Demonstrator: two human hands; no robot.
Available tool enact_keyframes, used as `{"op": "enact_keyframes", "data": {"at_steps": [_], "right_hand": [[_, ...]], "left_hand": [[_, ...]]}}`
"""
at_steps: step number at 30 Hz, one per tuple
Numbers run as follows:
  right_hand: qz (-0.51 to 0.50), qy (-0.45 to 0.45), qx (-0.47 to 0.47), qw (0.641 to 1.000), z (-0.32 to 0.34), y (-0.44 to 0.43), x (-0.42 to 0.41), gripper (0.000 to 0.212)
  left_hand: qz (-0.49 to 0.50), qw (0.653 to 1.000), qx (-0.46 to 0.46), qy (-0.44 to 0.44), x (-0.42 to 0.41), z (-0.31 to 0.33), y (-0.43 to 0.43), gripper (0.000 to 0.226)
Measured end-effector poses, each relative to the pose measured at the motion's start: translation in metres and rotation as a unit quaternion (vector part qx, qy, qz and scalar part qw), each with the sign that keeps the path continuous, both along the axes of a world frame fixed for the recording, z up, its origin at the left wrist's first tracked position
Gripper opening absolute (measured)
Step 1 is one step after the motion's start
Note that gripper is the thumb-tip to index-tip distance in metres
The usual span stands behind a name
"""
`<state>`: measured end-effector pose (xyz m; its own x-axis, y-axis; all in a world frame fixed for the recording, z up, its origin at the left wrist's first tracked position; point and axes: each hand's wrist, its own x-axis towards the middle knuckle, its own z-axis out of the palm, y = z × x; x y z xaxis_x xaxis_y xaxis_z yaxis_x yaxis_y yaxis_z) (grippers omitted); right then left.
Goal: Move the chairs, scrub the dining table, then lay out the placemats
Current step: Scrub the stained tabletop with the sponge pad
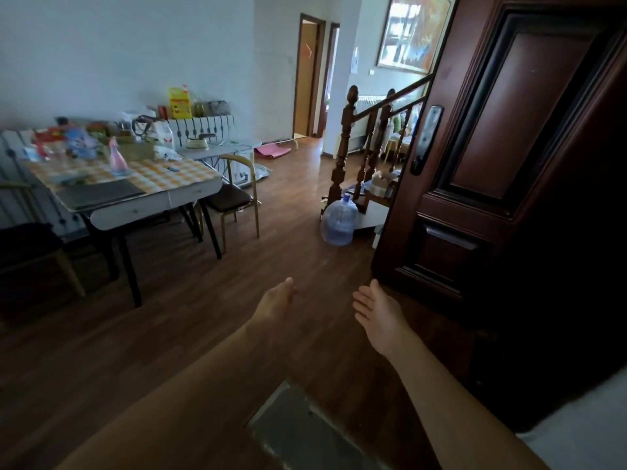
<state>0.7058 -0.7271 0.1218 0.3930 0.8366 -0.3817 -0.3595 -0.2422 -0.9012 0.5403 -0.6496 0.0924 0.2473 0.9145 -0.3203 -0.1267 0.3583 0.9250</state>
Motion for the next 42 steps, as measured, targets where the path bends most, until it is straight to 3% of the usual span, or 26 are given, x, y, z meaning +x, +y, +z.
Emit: {"op": "enact_keyframes", "data": {"at_steps": [7, 11, 17, 27, 42], "right_hand": [[0.062, 0.026, -0.014, 0.998, -0.008, 0.085, 0.001, 0.055], [0.085, 0.017, -0.019, 0.996, -0.012, 0.149, -0.003, 0.054], [0.130, 0.006, -0.014, 0.991, -0.022, 0.285, -0.040, 0.053], [0.221, 0.007, 0.009, 0.975, 0.000, 0.493, -0.131, 0.054], [0.316, 0.014, -0.011, 0.949, -0.024, 0.738, -0.167, 0.056]], "left_hand": [[0.037, 0.997, 0.016, 0.066, -0.005, -0.005, 0.079, 0.028], [0.065, 0.997, 0.002, 0.051, -0.011, -0.009, 0.134, 0.046], [0.113, 0.993, 0.006, -0.017, -0.043, -0.016, 0.234, 0.049], [0.135, 0.990, 0.015, 0.026, -0.134, 0.003, 0.423, 0.052], [0.213, 0.976, -0.002, 0.048, -0.173, -0.008, 0.630, 0.054]]}}
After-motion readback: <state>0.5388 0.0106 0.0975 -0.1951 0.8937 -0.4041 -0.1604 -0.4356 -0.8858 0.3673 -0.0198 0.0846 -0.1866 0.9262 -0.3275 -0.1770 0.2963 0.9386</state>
